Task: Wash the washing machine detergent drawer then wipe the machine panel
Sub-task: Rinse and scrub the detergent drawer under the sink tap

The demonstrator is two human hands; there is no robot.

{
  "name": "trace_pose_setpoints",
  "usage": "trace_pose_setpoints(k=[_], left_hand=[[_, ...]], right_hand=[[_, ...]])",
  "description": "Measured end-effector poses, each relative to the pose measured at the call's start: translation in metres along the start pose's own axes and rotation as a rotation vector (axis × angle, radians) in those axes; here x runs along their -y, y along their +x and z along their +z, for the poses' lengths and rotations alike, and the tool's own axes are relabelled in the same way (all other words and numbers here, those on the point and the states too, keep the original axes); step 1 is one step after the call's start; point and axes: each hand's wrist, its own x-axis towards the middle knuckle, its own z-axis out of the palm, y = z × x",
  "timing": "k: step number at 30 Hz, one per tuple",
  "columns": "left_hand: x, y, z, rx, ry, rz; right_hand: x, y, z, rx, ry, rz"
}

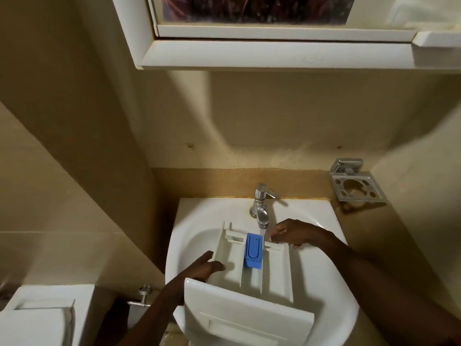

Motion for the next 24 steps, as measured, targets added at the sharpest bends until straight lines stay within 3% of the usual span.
trace_pose_setpoints(k=[3, 7, 13, 17, 20, 24], left_hand=[[0.000, -0.008, 0.003, -0.059, -0.047, 0.055], [0.007, -0.015, 0.009, -0.161, -0.056, 0.120], [0.010, -0.019, 0.022, -0.262, 0.049, 0.174], [0.009, -0.020, 0.024, -0.313, 0.057, 0.216], [0.012, -0.018, 0.026, -0.384, 0.017, 0.245], [0.015, -0.015, 0.030, -0.433, 0.029, 0.274]], right_hand=[[0.002, -0.004, 0.005, 0.039, 0.218, 0.019], [0.008, 0.006, 0.015, -0.071, 0.360, -0.064], [0.004, 0.023, 0.036, -0.218, 0.575, -0.027], [0.005, 0.026, 0.047, -0.338, 0.560, -0.051], [0.006, 0.018, 0.058, -0.334, 0.522, -0.068], [-0.004, 0.006, 0.082, -0.219, 0.264, -0.039]])
